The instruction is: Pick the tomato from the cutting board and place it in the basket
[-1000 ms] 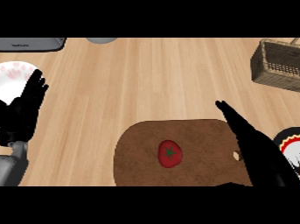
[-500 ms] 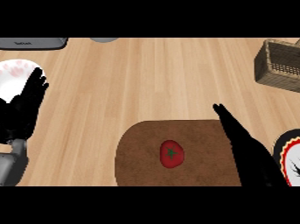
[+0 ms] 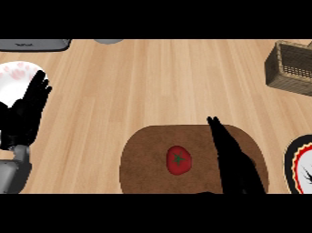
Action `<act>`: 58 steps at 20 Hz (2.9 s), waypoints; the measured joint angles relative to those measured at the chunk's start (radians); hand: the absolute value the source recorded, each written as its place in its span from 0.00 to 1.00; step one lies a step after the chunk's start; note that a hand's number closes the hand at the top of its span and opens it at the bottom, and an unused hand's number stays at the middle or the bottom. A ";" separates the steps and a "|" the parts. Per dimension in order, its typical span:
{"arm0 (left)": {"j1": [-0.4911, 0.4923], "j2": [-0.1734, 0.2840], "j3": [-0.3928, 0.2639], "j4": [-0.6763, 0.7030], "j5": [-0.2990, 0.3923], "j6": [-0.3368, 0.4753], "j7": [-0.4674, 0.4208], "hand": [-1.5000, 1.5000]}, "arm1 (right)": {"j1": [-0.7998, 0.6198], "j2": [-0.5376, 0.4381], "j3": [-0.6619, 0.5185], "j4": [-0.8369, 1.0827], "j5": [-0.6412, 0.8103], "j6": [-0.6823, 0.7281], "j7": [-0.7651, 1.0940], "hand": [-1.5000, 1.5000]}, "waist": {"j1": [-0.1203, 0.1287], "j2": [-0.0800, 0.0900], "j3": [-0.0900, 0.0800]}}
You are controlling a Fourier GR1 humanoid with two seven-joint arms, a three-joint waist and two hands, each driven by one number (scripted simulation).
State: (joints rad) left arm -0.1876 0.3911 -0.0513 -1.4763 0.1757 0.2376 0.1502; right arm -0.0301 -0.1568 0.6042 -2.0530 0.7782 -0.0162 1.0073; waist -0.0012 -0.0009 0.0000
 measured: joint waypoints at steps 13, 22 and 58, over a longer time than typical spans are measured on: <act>-0.007 -0.061 0.066 0.003 -0.065 -0.056 0.008 0.50 | 0.080 0.090 0.036 0.075 0.122 -0.072 -0.085 0.00 | 0.000 0.000 0.000; 0.017 -0.096 0.093 -0.003 -0.106 -0.089 -0.007 0.50 | 0.053 0.140 0.001 0.208 0.143 -0.115 -0.127 0.00 | 0.001 0.000 0.000; -0.017 -0.153 0.180 0.015 -0.172 -0.158 0.006 0.50 | -0.002 0.125 -0.011 0.457 0.043 -0.137 -0.312 1.00 | -0.006 -0.018 -0.011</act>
State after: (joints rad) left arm -0.2043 0.2383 0.1292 -1.4617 0.0041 0.0795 0.1558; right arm -0.0320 -0.0321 0.5933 -1.5957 0.8212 -0.1528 0.6953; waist -0.0070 -0.0188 -0.0115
